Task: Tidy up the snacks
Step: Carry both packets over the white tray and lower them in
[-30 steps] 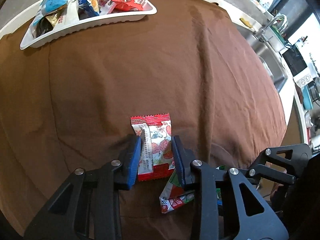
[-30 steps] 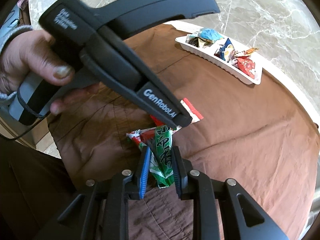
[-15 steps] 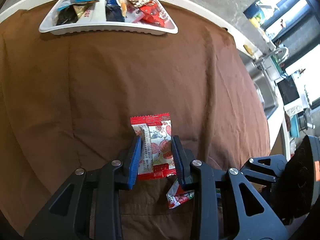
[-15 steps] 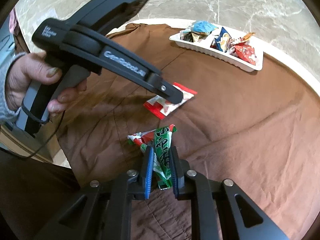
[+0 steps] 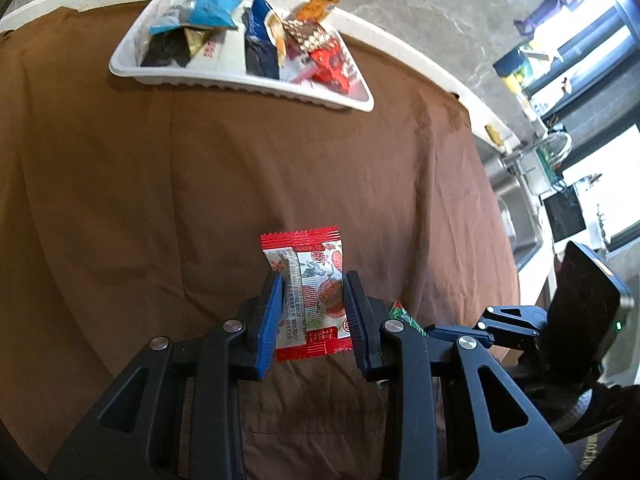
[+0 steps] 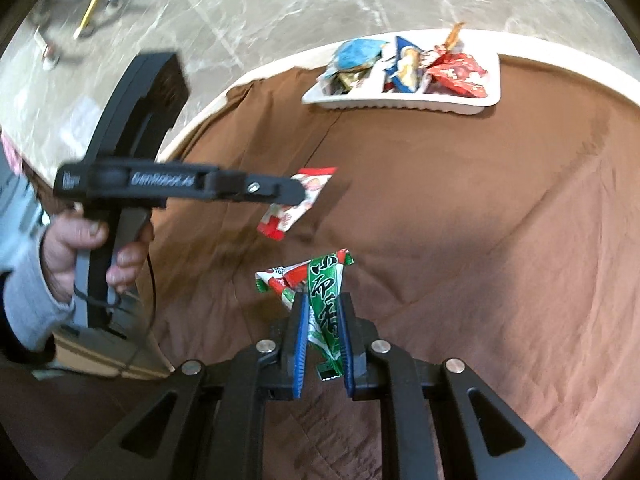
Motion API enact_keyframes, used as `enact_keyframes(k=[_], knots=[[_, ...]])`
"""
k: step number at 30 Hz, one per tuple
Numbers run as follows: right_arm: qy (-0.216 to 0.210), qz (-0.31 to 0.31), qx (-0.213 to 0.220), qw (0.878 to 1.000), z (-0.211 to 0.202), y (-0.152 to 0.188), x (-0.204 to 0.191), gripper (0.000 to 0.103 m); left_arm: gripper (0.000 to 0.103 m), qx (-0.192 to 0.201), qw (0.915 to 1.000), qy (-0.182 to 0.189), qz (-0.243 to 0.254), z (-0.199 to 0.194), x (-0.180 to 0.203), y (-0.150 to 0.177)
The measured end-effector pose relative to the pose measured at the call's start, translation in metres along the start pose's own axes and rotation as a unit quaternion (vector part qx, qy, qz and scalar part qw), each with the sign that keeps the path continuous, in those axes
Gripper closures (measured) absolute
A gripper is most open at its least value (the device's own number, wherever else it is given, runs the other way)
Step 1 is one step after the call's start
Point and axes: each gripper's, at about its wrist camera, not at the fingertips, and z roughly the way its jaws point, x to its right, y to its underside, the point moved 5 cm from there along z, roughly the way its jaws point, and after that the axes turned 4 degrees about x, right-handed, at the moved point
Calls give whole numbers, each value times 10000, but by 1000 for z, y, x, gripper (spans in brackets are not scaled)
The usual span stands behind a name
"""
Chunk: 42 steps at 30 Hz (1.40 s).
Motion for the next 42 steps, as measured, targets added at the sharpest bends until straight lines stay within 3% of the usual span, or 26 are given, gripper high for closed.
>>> enact_keyframes(k=[13, 23, 33, 42], knots=[[-159, 956, 525, 9939, -7, -68, 32, 87, 74, 328, 9991, 215, -178, -26, -14, -49], [-118, 1321, 967, 9864, -2, -143, 55, 87, 74, 630, 9972, 373, -137, -30, -22, -124], [31, 1547, 1259, 9799, 16, -216, 84, 87, 74, 831, 9961, 310, 2, -11, -34, -210], [197, 1732, 1265, 9765, 43, -252, 111, 87, 74, 824, 9963, 221, 87, 24, -43, -251]])
